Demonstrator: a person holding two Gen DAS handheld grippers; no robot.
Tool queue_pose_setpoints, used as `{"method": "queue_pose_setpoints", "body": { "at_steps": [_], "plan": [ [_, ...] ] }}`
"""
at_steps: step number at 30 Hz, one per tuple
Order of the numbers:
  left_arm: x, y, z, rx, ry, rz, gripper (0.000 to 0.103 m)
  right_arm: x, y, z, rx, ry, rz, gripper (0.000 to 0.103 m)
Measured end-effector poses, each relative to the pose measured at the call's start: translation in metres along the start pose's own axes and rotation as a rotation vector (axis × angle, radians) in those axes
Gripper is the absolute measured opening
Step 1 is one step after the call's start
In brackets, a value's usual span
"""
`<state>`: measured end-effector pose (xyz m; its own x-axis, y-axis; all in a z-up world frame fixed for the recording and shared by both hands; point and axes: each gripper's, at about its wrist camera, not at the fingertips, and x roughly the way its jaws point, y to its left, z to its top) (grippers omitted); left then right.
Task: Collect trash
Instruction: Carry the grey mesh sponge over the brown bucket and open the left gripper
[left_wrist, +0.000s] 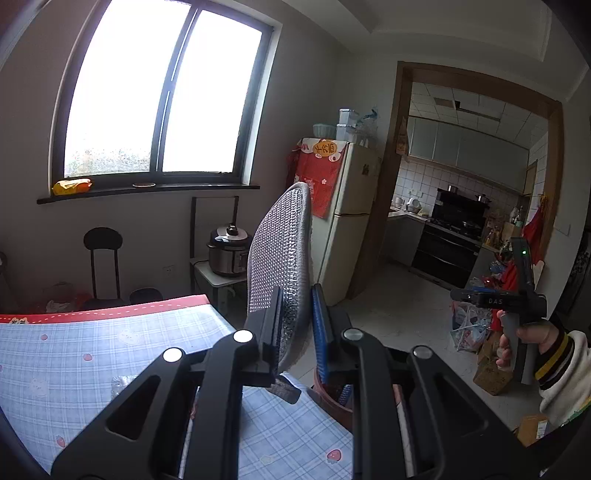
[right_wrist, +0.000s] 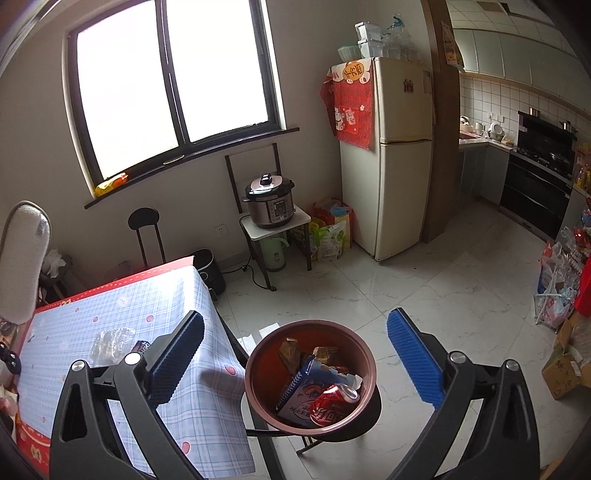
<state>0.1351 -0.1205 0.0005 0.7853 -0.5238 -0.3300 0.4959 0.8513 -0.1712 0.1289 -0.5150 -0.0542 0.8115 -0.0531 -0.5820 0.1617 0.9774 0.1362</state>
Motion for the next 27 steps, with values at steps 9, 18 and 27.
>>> {"method": "queue_pose_setpoints", "body": {
  "at_steps": [9, 18, 27],
  "plan": [
    [0.093, -0.066, -0.024, -0.02, 0.068, -0.181, 0.019, -0.026, -0.043, -0.021, 0.011, 0.041, -0.086, 0.097],
    [0.188, -0.128, -0.042, 0.005, 0.149, -0.268, 0.019, -0.037, -0.096, -0.042, 0.064, 0.075, -0.169, 0.097],
    [0.201, -0.122, -0.036, 0.028, 0.112, -0.208, 0.088, -0.03, -0.1, -0.049, 0.091, 0.086, -0.145, 0.097]
  ]
}}
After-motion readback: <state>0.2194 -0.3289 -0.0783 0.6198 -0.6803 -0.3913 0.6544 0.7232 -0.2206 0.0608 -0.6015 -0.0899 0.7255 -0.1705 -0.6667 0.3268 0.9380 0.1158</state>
